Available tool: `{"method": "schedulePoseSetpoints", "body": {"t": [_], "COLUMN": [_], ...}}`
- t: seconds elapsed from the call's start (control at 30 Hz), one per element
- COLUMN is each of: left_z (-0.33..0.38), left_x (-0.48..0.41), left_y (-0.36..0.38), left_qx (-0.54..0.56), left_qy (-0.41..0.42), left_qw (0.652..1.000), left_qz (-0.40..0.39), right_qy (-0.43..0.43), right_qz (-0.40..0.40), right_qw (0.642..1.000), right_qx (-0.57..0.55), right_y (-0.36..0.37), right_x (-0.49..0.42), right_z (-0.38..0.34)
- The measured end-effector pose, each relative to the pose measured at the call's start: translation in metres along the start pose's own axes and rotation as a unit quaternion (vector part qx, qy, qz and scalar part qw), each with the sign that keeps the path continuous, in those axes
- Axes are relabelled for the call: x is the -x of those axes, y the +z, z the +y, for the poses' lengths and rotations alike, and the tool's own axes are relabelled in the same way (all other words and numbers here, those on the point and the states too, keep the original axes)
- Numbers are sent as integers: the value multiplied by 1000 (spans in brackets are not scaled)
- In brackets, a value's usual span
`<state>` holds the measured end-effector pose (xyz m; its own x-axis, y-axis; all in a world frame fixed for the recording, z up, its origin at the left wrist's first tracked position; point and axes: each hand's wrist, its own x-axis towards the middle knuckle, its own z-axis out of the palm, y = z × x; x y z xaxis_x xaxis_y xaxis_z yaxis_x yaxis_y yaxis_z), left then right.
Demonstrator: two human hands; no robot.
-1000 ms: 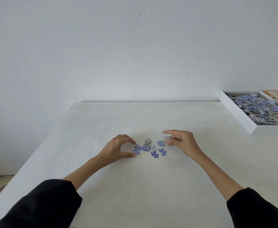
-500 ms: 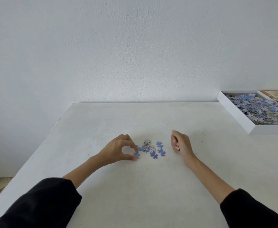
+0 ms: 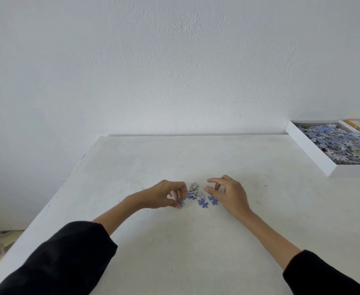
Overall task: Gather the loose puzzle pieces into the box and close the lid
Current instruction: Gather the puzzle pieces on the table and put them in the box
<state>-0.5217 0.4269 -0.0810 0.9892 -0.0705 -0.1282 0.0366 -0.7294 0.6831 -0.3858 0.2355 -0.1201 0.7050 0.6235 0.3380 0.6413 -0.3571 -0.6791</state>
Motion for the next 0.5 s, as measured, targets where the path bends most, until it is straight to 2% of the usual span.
{"method": "schedulePoseSetpoints", "body": {"t": [0.1,0.2,0.37,0.43,0.5], "left_z": [-1,-3,-6,-4,-5], "left_x": [1,2,2,1,1], "left_y": [2,3,2,2,6], "left_qx": [63,162,289,287,207], "left_qy": [-11,-57,-134,-141,-132], "left_qw": [995,972,931,930,951], "left_qz": [74,162,179,180,189], "right_qy": [10,11,16,21,30], "right_qz": [-19,-25,-23,-23,-28], "right_qw": [1000,999,999,999,999], "right_qx": [9,29,26,25,13], "right_y": [0,0,2,1,0], "right_x": [1,2,2,0,-2], "right_z": [0,0,3,2,1]}}
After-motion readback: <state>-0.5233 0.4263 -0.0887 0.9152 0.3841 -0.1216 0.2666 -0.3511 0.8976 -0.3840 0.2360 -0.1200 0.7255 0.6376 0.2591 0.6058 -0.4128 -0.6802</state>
